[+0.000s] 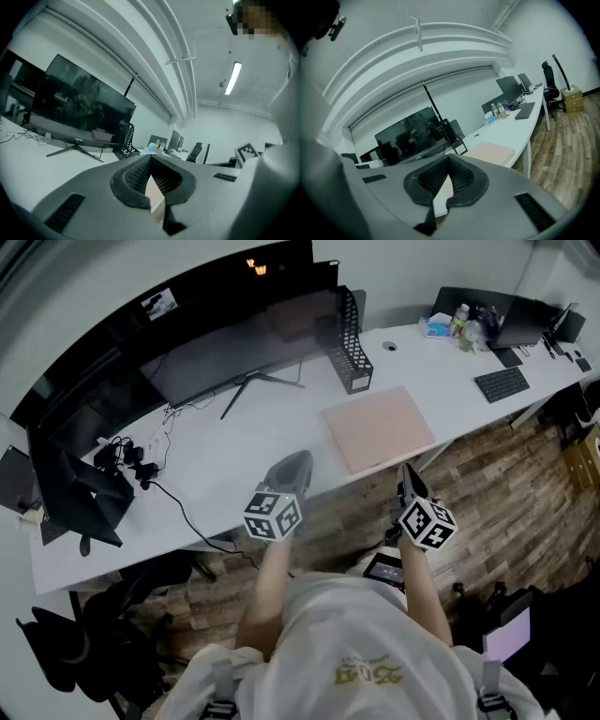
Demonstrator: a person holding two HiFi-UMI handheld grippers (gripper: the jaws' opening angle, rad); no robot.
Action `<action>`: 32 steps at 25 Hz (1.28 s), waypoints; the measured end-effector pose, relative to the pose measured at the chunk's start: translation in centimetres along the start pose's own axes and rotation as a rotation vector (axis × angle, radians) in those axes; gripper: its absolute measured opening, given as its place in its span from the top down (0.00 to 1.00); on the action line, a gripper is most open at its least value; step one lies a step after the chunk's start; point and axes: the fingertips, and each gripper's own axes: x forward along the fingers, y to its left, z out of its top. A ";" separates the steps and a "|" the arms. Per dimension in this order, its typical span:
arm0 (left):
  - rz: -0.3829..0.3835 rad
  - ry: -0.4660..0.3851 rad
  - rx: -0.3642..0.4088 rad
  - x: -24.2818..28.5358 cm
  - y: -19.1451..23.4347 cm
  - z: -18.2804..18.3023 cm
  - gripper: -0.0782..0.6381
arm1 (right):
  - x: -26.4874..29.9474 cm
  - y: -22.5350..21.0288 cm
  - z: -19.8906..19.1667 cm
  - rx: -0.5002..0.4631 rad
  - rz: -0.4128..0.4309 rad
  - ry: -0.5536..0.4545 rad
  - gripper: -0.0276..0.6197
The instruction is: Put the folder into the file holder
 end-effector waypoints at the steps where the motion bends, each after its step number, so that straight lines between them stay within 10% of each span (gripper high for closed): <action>1: 0.000 0.002 -0.001 0.1 0.0 0.0 0.87 | 0.0 0.0 0.0 0.003 0.000 0.000 0.94; 13: -0.025 0.033 -0.022 0.8 0.5 -1.1 0.87 | 0.3 -0.9 -0.2 0.039 -0.022 -0.019 0.94; 15: -0.051 0.049 -0.050 1.1 0.3 -1.6 0.72 | 0.2 -1.1 -0.2 0.060 -0.020 -0.027 0.94; 18: -0.049 0.075 -0.074 1.5 0.5 -2.5 0.55 | 0.2 -1.3 -0.9 0.096 -0.004 -0.005 0.59; 32: -0.058 0.214 -0.095 10.2 0.6 -6.5 0.52 | 2.7 -9.8 -1.2 0.187 -0.153 0.069 0.55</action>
